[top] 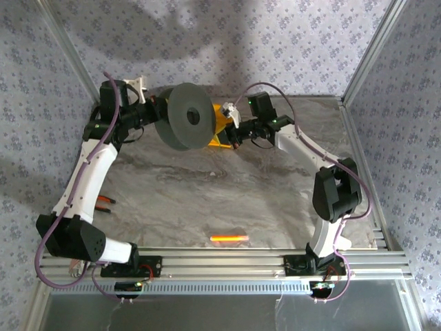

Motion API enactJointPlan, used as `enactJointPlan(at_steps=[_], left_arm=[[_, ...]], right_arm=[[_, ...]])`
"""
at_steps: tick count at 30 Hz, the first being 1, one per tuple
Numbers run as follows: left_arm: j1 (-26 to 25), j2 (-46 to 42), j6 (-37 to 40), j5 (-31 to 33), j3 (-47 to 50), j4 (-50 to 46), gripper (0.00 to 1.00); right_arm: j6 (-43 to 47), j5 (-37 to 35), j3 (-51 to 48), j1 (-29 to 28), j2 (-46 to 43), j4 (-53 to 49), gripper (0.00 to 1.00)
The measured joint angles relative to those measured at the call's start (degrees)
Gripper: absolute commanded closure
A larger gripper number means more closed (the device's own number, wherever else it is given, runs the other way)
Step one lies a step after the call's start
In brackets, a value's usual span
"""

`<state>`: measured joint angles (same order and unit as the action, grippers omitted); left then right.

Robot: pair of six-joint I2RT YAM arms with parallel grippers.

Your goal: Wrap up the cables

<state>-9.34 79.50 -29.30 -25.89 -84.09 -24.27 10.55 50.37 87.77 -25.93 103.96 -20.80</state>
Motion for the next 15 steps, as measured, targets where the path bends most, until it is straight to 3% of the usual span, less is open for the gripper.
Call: enactJointPlan(at_steps=[6,11,15], left_arm=[[-1.8,2.3,6.3,0.7,-5.9,-5.0,1.00],[-6.9,5.7,14.2,7.3,-15.0,-8.2,1.00],[-7.3,5.7,16.2,11.0,-17.0,-7.3,1.00]], right_arm=[[-2.5,1.2,2.2,0.0,2.2,-1.1,0.99],[-6.4,0.8,5.7,1.2,5.0,-4.2,0.68],[-8.7,0.1,6.7,2.4,7.9,-6.3,0.57]])
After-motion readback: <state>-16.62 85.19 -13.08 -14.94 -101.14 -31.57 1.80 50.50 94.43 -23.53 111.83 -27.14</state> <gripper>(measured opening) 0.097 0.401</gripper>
